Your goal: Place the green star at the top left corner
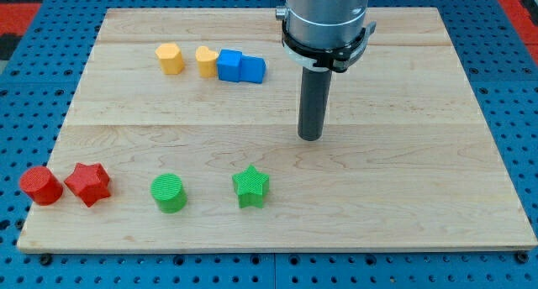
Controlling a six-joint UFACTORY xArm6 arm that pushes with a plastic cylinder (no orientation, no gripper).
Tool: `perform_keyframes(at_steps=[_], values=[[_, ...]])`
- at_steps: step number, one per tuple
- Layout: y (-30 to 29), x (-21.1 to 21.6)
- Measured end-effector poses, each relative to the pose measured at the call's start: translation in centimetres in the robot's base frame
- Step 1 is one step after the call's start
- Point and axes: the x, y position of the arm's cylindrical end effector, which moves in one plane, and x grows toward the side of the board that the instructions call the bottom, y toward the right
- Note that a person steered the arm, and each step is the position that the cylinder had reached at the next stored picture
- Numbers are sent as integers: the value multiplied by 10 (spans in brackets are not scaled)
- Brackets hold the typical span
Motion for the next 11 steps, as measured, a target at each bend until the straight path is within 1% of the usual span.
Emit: perform_keyframes(at_steps=[1, 2, 3, 4, 5, 6, 7, 8, 9, 10, 11], values=[[0, -1], [1, -38], [16, -49], [47, 6], [35, 105], [-36, 147], [-73, 101], [-113, 41], [-152, -7], [-117, -14], [-116, -37]])
